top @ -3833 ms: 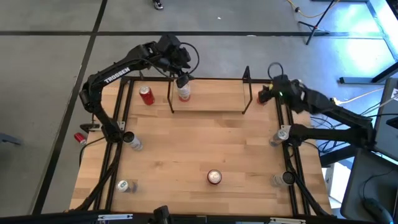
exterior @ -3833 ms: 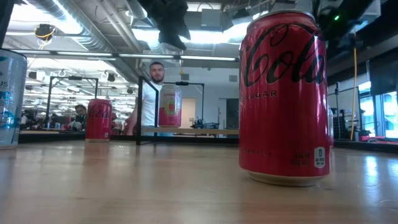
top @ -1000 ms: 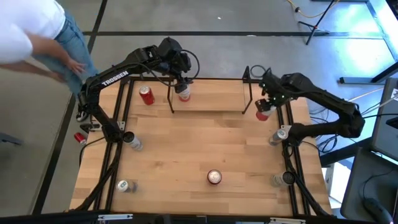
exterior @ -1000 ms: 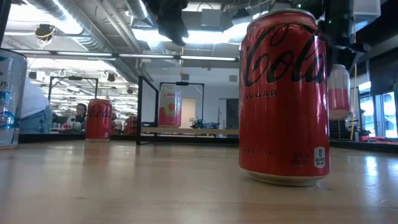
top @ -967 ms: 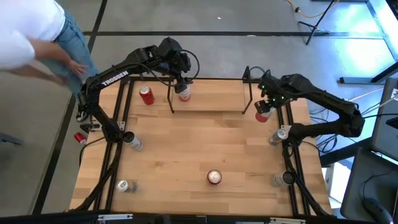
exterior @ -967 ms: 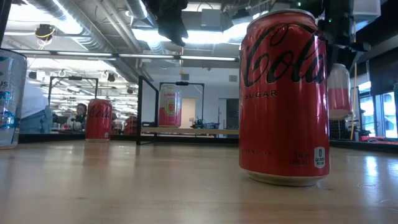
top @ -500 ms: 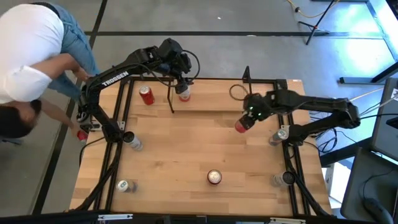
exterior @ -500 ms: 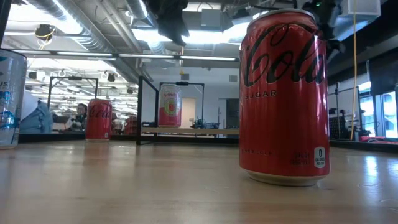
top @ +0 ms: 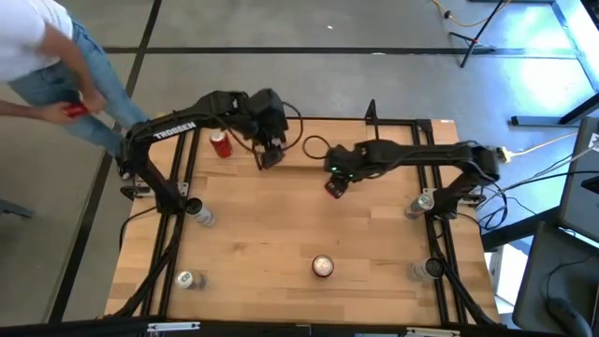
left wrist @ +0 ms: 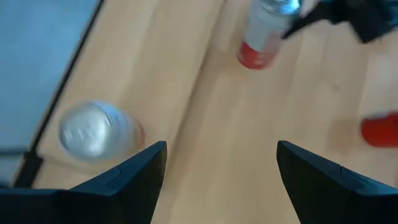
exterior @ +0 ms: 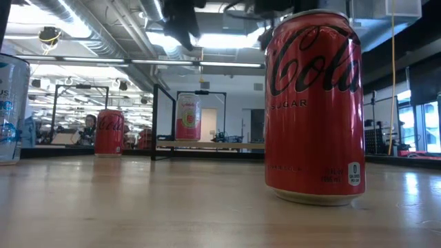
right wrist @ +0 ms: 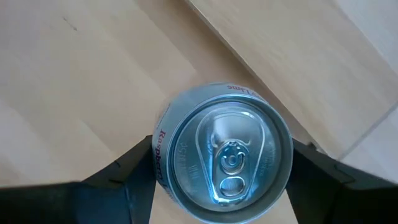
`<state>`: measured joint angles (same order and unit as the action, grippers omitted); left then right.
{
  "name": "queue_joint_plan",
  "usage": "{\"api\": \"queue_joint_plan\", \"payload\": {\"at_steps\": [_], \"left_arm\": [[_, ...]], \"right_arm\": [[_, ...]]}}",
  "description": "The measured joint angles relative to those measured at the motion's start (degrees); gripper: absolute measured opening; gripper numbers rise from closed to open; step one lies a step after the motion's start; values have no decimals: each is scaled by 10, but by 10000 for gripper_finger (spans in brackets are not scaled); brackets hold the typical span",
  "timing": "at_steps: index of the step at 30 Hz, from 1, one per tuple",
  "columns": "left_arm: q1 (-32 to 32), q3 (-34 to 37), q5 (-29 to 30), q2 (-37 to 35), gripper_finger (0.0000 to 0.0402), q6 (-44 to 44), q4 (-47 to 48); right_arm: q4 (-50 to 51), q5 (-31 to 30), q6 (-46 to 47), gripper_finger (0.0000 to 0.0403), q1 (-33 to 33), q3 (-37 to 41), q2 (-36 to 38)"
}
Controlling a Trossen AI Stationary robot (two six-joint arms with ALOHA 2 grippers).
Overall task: Place canned beverage on shelf
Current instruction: Put the pink soda can on the shelf aligned with the other pink soda can
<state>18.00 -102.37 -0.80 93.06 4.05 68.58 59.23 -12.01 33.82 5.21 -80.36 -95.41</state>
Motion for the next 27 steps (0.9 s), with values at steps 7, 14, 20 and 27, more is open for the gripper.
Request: {"api": "queue_joint_plan", "payload": {"at_steps": [7,14,20,27], "left_arm": [[-88,5,80,-35,290,102,73],[-157,80,127,-109,290,223,54],[-189,135,132,-141,290,278,23],[-206,138,132,-135,290,323,-1]], "right_arm": [[-57,7,2,260,-12,-9,-54],[-84,14,4,260,-26,-12,-84],[-100,-5,-2,293,-35,-11,-86],[-102,32,-8,364,-33,-19,-83]]}}
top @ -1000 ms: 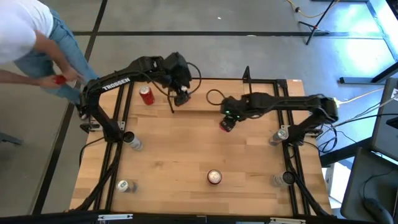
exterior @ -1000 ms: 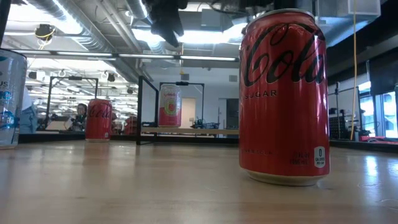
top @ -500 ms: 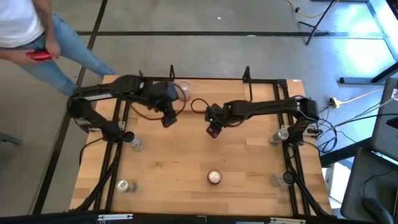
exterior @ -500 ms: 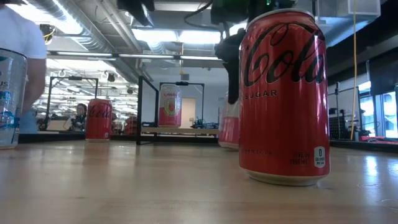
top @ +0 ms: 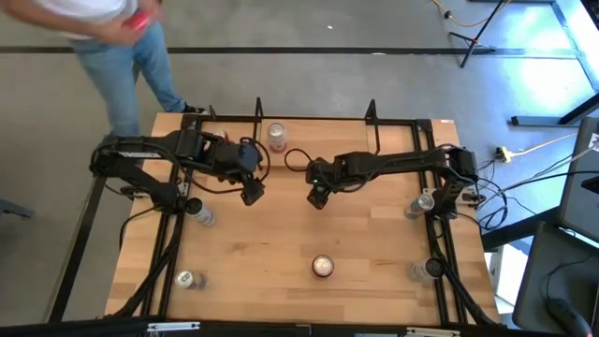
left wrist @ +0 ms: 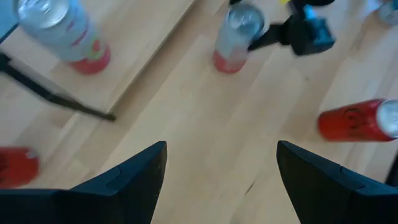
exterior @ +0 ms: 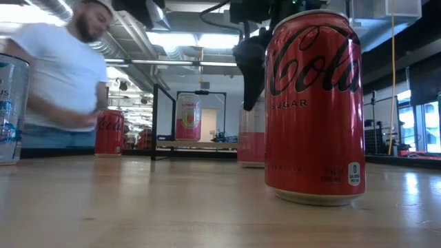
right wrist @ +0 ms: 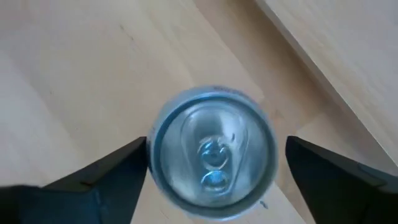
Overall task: Place canned beverage on shelf
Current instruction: Put the pink soda can on the shelf aligned with the other pink soda can
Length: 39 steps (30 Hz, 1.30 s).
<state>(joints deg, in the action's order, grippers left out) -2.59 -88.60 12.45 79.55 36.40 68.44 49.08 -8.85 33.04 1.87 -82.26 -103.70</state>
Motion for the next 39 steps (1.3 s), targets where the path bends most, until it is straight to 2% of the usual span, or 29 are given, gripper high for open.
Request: {"api": "queue_joint_plan", "payload": {"at_steps": [5,12,19,25,30,39], "left_arm": [[-7,0,6,0,290,-4,-44],[-14,15,67,8,290,5,-109],[-13,84,63,42,290,21,-290],[-8,91,46,80,290,-4,-380],[12,91,62,101,299,-16,-391],[38,91,61,145,368,-20,-429]], "right_arm": [[5,9,-4,389,0,0,37],[72,-23,-25,392,0,0,150],[144,-57,-14,386,-1,25,276],[139,-86,31,386,-32,92,360],[141,-113,93,386,-73,145,394],[141,-126,145,386,-110,184,398]]}}
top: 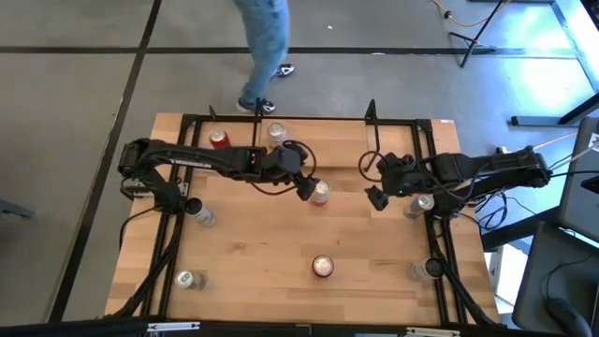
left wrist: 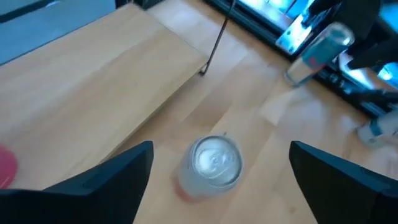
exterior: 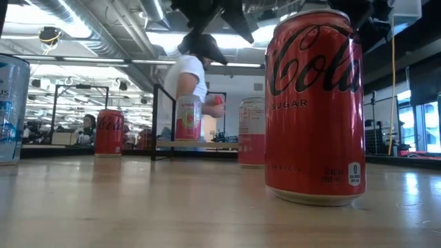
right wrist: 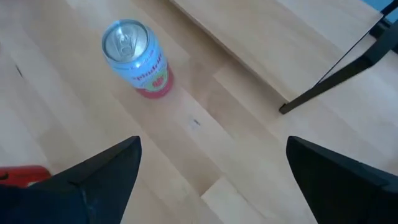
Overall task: Place canned beverage on shelf
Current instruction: Put the pink soda can on the shelf aligned with the other pink soda can
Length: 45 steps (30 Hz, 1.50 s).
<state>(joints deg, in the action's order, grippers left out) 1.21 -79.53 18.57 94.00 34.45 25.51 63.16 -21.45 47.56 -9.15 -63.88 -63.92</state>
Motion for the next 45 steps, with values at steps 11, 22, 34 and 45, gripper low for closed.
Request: {"api": "queue_joint_plan", "payload": {"at_steps": [11,22,34,45], "left_arm": [[-5,-1,5,66,369,21,-100],[-28,0,69,146,369,-38,-121],[-24,0,46,190,369,-33,-103],[-7,-1,-17,191,275,-152,-106]], "right_arm": [[-7,-3,3,386,1,3,0],[-5,-1,2,386,1,3,0],[-5,0,2,386,2,3,0],[-6,-5,1,386,2,3,0]]}}
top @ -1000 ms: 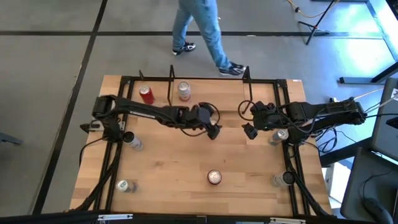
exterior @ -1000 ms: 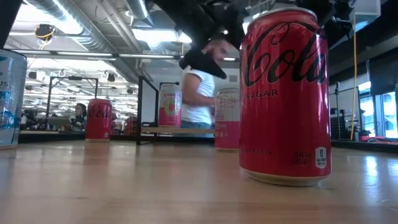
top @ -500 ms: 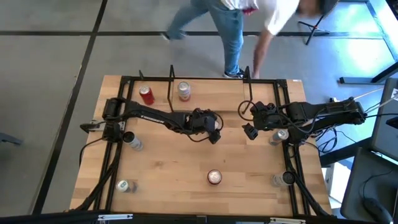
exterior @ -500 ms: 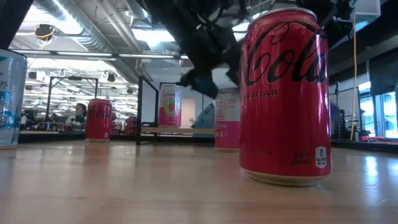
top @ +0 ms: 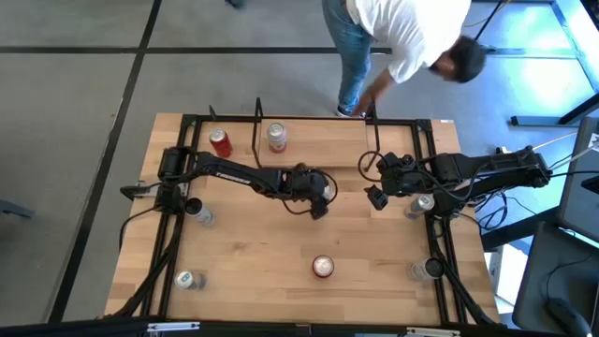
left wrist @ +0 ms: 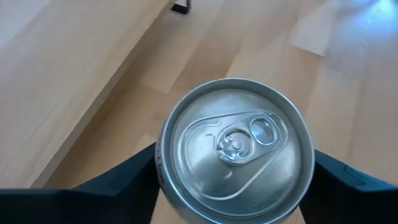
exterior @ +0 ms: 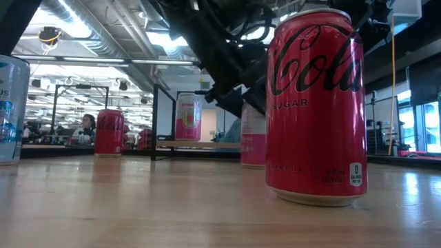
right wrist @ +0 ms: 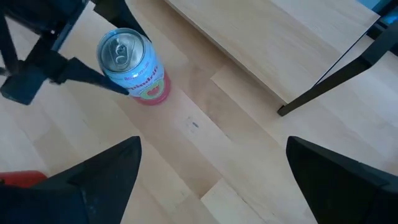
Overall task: Place canned beverage on shelf
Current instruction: Put the pink soda can on the shelf aligned with the other pink soda can
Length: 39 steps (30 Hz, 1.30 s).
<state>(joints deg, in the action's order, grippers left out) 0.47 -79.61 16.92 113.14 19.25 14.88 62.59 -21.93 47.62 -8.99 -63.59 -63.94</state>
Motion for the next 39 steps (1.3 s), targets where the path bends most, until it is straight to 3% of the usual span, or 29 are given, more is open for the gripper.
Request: {"api": "queue_joint_plan", "payload": {"at_steps": [8,19,22,28,39], "left_arm": [[15,2,-71,-82,260,-92,62],[84,0,-49,-236,260,-190,271],[119,1,-52,-236,260,-216,286],[180,2,-120,-216,260,-270,275],[232,42,-185,-216,260,-379,253]], "right_arm": [[0,0,-2,386,0,0,0],[-34,-1,-32,386,0,0,0],[-51,-1,-42,386,0,1,0],[-75,-4,-48,386,0,15,0],[-102,-21,-48,386,0,35,0]]}}
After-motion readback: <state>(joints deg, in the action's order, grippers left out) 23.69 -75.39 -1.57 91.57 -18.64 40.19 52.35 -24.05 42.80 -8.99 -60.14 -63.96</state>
